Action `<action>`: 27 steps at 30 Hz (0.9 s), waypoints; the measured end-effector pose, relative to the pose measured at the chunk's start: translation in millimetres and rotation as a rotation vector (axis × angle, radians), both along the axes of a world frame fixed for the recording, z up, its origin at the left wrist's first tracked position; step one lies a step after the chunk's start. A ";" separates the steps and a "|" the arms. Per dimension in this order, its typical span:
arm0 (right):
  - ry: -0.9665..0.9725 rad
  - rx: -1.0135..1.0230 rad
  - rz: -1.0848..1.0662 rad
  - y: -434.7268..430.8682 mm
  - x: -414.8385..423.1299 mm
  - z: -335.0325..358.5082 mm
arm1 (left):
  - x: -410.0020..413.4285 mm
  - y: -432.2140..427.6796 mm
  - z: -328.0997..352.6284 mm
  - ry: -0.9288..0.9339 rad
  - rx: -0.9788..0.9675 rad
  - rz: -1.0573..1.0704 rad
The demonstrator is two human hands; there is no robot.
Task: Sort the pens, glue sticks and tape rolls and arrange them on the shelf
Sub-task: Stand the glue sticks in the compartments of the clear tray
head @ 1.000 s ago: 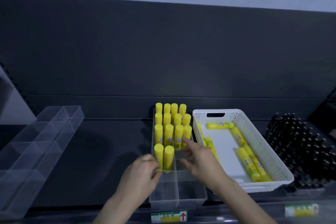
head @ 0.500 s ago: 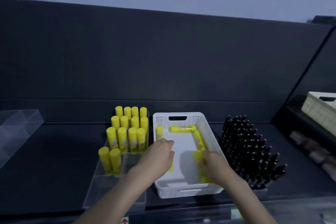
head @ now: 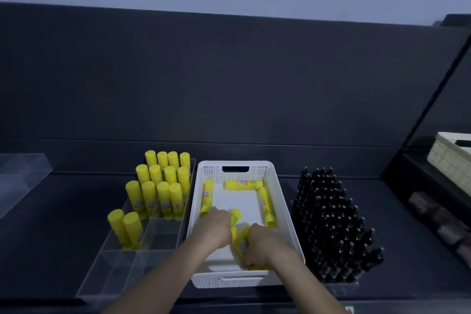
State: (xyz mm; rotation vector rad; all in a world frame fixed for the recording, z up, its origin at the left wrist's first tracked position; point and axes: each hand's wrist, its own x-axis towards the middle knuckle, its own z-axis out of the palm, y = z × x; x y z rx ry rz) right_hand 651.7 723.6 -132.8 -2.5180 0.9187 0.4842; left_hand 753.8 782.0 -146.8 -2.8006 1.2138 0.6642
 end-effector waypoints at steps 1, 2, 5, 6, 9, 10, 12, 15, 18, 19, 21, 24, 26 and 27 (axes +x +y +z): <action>-0.012 0.000 0.007 -0.2 0.2 -0.5 | 2.1 2.4 2.9 0.046 -0.018 0.023; -0.035 0.002 0.011 -0.9 -0.1 -0.8 | 3.5 4.8 5.0 0.098 -0.069 0.060; -0.231 0.074 -0.112 -6.1 -1.5 0.5 | 6.1 12.9 8.3 0.387 -0.438 0.256; -0.348 0.132 -0.194 -8.8 -2.0 -0.6 | 6.3 17.0 10.8 0.513 -0.579 0.323; -0.716 0.490 -0.365 -9.9 -7.6 5.3 | 8.4 34.5 21.1 0.718 -0.851 0.399; -0.797 0.593 -0.367 -7.3 -9.2 9.8 | 8.2 40.6 25.1 0.760 -0.900 0.383; -0.898 0.701 -0.309 0.9 -9.8 18.3 | 6.4 50.8 32.3 0.848 -0.985 0.345; -0.937 0.701 -0.191 19.6 -3.2 28.6 | 4.8 63.6 44.0 0.929 -1.105 0.346; -0.957 0.643 -0.108 38.4 5.5 35.8 | 6.5 76.8 56.9 0.979 -1.198 0.397; -0.966 0.618 -0.084 43.7 8.5 37.1 | 7.4 82.2 60.9 0.984 -1.220 0.403; -0.987 0.551 -0.061 54.0 14.2 40.7 | 11.0 94.6 68.2 0.954 -1.260 0.400; -1.021 0.532 -0.127 66.0 21.8 46.0 | 21.1 118.1 76.5 0.805 -1.260 0.395; -0.987 0.518 -0.152 72.0 26.4 48.9 | 30.0 136.3 76.3 0.712 -1.224 0.408; -0.968 0.499 -0.151 74.5 28.9 49.8 | 35.1 146.7 74.2 0.685 -1.209 0.423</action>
